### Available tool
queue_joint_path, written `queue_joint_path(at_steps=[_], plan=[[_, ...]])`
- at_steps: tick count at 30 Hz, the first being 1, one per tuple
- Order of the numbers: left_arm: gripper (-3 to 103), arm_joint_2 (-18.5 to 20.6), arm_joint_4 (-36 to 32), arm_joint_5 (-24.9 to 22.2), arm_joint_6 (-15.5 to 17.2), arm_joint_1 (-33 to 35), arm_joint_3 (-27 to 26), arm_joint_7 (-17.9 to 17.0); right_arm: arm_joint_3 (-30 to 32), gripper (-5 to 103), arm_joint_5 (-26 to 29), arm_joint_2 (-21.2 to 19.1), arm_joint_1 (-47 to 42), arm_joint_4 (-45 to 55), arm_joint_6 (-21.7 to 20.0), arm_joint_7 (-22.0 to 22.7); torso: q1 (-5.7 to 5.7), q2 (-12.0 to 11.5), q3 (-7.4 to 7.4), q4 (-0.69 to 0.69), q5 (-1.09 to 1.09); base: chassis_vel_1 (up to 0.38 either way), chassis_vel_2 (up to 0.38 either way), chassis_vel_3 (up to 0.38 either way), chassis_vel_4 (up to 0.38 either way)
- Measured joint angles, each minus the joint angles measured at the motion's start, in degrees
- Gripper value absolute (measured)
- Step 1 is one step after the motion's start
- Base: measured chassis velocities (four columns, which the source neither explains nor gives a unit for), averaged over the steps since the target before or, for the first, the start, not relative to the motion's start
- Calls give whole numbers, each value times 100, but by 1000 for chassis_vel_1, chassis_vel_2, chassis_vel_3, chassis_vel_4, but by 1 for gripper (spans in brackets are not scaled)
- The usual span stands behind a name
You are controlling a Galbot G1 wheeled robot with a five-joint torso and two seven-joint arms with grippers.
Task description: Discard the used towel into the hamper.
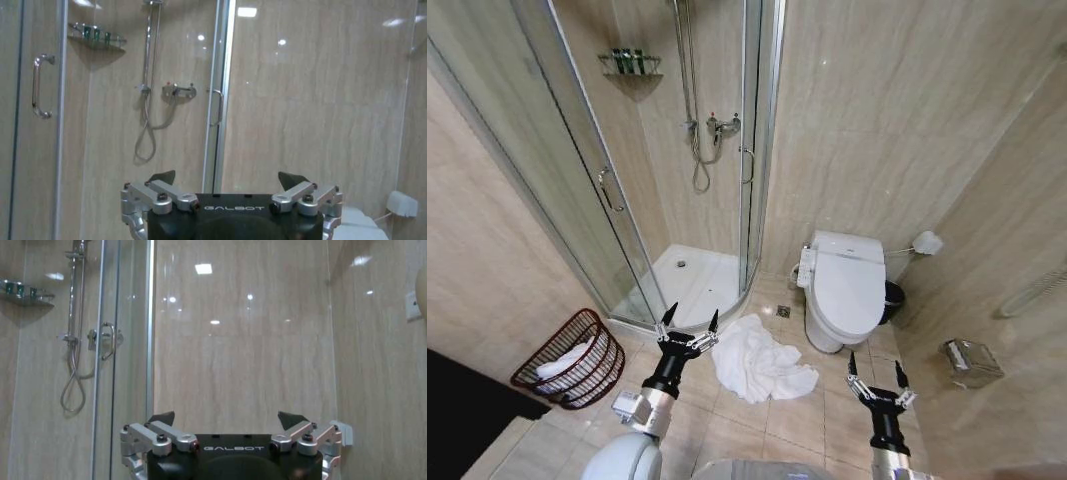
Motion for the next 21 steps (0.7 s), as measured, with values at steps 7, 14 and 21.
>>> queue_joint_path(at_steps=[7, 14, 21], plan=[[100, 1, 0, 0, 0, 0, 0, 0, 31, 100, 233, 0, 2, 45, 93, -166, -6, -11, -8, -1, -1, 0, 0, 0, 0], [100, 0, 0, 0, 0, 0, 0, 0, 47, 100, 265, 0, -10, 86, 157, -222, -103, -220, -117, -1, 0, 0, 0, 0, 0], [100, 0, 0, 0, 0, 0, 0, 0, 87, 100, 343, 0, -24, 144, 213, -264, -233, -505, -271, 0, 0, 0, 0, 0, 0]])
